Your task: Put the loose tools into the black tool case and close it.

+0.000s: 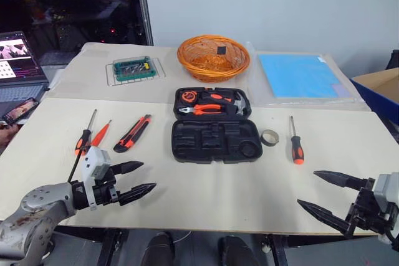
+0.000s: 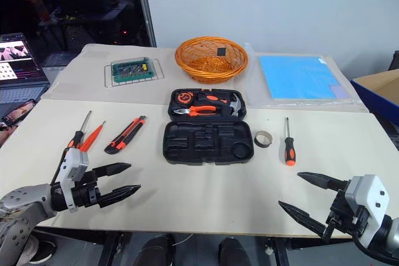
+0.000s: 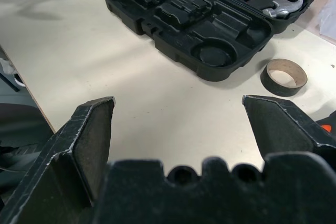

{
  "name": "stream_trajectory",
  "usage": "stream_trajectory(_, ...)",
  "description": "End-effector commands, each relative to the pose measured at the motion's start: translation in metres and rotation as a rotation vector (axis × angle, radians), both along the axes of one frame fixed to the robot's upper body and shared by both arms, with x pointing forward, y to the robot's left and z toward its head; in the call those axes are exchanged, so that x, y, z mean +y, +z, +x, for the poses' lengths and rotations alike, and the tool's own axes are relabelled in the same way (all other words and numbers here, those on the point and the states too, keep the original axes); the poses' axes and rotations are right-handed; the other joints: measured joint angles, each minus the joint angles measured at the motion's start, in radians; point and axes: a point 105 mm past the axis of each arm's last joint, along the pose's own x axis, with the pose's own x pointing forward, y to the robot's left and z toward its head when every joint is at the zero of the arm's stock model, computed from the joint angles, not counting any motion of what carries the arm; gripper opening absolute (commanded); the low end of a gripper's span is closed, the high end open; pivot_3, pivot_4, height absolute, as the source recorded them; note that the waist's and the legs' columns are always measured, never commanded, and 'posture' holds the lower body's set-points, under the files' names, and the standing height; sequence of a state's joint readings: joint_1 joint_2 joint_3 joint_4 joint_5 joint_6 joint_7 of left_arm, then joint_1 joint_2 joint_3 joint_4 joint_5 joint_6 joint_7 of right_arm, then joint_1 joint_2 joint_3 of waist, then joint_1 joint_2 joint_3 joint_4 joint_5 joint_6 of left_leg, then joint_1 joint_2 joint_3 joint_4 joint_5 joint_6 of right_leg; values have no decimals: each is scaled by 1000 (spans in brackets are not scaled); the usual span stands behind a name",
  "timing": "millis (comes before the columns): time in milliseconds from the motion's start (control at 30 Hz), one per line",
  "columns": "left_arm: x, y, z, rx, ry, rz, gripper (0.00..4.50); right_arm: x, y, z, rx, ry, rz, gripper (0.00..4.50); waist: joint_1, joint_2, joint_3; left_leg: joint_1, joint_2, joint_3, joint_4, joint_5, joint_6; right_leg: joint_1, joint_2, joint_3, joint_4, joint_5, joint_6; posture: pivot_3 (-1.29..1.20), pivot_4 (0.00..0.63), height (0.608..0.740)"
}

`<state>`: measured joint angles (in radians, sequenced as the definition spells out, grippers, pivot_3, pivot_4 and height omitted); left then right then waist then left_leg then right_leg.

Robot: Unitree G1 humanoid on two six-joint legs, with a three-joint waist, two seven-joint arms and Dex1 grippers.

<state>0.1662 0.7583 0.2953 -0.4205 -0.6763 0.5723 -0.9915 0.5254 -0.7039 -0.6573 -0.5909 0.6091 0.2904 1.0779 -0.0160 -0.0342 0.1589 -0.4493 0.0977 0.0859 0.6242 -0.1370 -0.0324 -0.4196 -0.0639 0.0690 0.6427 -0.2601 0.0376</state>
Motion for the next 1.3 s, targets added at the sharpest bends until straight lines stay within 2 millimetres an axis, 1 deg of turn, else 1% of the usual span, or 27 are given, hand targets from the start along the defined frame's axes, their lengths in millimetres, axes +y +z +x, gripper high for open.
stream_trajectory(33, 1, 14, 8, -85, 46, -11, 4447, 11, 7, 8, -81, 24, 15, 4500, 0, 0, 0, 0, 0, 0, 0, 0, 0, 0, 0, 0, 0, 0, 0, 0, 150, 740)
stream_trajectory(133, 13, 16, 22, -102, 192, -22, 4447, 32, 12, 21, -142, 59, 72, 4500, -5, -2, -1, 0, 1, 0, -1, 0, 0, 0, 1, 0, 0, 0, 0, 0, 150, 740)
stream_trajectory(200, 23, 20, 39, -79, 362, -88, 4447, 42, 17, 32, -183, 66, 105, 4500, -4, -2, -1, 0, 1, 0, -1, 0, 0, 0, 1, 0, 0, 0, 0, 0, 150, 740)
stream_trajectory(233, 36, 26, 54, -60, 511, -163, 4447, 49, 20, 37, -201, 86, 129, 4500, -2, -2, -1, 1, 1, 0, 0, 0, 0, 0, 1, 0, 1, 0, 0, 0, 150, 740)
stream_trajectory(267, 44, 29, 63, -36, 606, -216, 4447, 54, 22, 41, -211, 100, 144, 4500, 0, -2, -1, 1, 0, 0, 0, 0, 0, 0, 1, 0, 1, 0, 0, 0, 150, 740)
stream_trajectory(300, 48, 32, 68, -14, 652, -248, 4447, 58, 24, 43, -219, 115, 153, 4500, 3, -4, -1, 1, 0, 0, 1, 0, 1, 1, 1, 0, 2, 0, 1, 0, 150, 740)
stream_trajectory(333, 50, 35, 72, -3, 679, -259, 4447, 62, 26, 44, -226, 139, 164, 4500, 5, -6, -1, 0, 0, -1, 2, 0, 1, 0, 2, 0, 4, 1, 1, 0, 150, 740)
stream_trajectory(400, 59, 31, 81, 42, 758, -139, 4447, 73, 34, 43, -230, 214, 204, 4500, 4, -8, -2, 0, 0, -1, 2, 0, 1, 1, 3, 0, 4, 1, 1, 0, 150, 740)
stream_trajectory(467, 52, 32, 87, 13, 703, 26, 4447, 84, 45, 41, -232, 298, 238, 4500, 3, -9, -2, 0, 0, -1, 2, 1, 1, 1, 3, 0, 4, 1, 1, 0, 150, 740)
stream_trajectory(500, 49, 29, 92, 34, 687, 89, 4447, 89, 48, 41, -233, 338, 228, 4500, 2, -9, -2, -1, 0, -1, 1, 0, 1, 1, 3, 0, 4, 1, 1, 0, 150, 740)
stream_trajectory(567, 44, 29, 101, 49, 649, 149, 4447, 95, 54, 42, -238, 380, 219, 4500, 3, -9, -2, -1, -1, -1, 1, 0, 1, 1, 3, 1, 4, 3, -3, 0, 150, 740)
stream_trajectory(633, 41, 30, 106, 33, 610, 201, 4447, 98, 58, 43, -244, 391, 222, 4500, 4, -9, -2, -1, -1, -1, 1, 0, 1, 0, 3, 0, 4, 3, -3, 0, 150, 740)
stream_trajectory(700, 39, 30, 113, 40, 605, 215, 4447, 101, 61, 44, -253, 406, 214, 4500, 4, -9, -2, -1, -1, -1, 0, 0, 1, 0, 3, 0, 4, 3, -4, 0, 150, 740)
stream_trajectory(733, 44, 32, 118, 49, 637, 203, 4447, 105, 63, 43, -257, 420, 217, 4500, 4, -9, -2, -2, -1, -1, 0, 0, 1, 0, 3, 0, 4, 3, -4, 0, 150, 740)
stream_trajectory(800, 63, 37, 128, 52, 737, 182, 4447, 109, 66, 40, -261, 438, 220, 4500, 5, -9, -2, -6, -1, -1, 0, 1, 1, 0, 3, 0, 5, 3, -4, 0, 150, 740)
stream_trajectory(833, 79, 40, 131, 55, 806, 182, 4447, 110, 66, 40, -261, 437, 222, 4500, 5, -10, -3, -7, -1, -1, 0, 2, 3, -2, 4, 0, 5, 4, -3, 0, 150, 740)
stream_trajectory(867, 94, 43, 132, 52, 866, 190, 4447, 110, 66, 40, -262, 434, 222, 4500, 3, -10, -3, -7, -1, -2, 1, 4, 6, -1, 4, 0, 5, 7, 3, 0, 150, 740)
stream_trajectory(900, 108, 45, 132, 53, 921, 194, 4447, 111, 65, 39, -263, 430, 222, 4500, 1, -10, -3, -7, -1, -1, 0, 5, 8, -2, 4, 0, 5, 7, 3, 0, 150, 740)
stream_trajectory(933, 120, 46, 131, 57, 959, 205, 4447, 111, 65, 39, -263, 428, 224, 4500, -2, -10, -3, -7, -1, -1, 0, 5, 8, -2, 4, 0, 5, 7, 3, 0, 150, 740)
stream_trajectory(1000, 136, 43, 129, 77, 1006, 234, 4447, 111, 65, 38, -264, 425, 229, 4500, -3, -10, -3, -7, -1, -1, 0, 5, 8, -2, 4, 0, 5, 6, 3, 0, 150, 740)
stream_trajectory(1067, 145, 40, 126, 98, 1028, 250, 4447, 112, 65, 37, -264, 424, 231, 4500, 2, -10, -3, -7, -1, -1, 0, 5, 8, -2, 4, 0, 5, 6, 3, 0, 150, 740)
stream_trajectory(1133, 155, 32, 122, 143, 1050, 272, 4447, 113, 64, 38, -266, 422, 233, 4500, 7, -10, -3, -7, -1, -1, 0, 4, 7, -2, 4, 0, 5, 5, 3, 0, 150, 740)
stream_trajectory(1200, 159, 27, 119, 177, 1055, 286, 4447, 113, 63, 38, -266, 422, 234, 4500, 12, -11, -3, -8, -1, -1, 0, 1, 2, -2, 4, 0, 5, 5, 3, 0, 150, 740)
stream_trajectory(1300, 158, 13, 116, 232, 1044, 307, 3625, 114, 64, 39, -271, 418, 235, 4500, 15, -14, -4, -8, -1, -1, 0, 0, 1, -2, 4, 0, 5, 5, 3, 0, 150, 740)
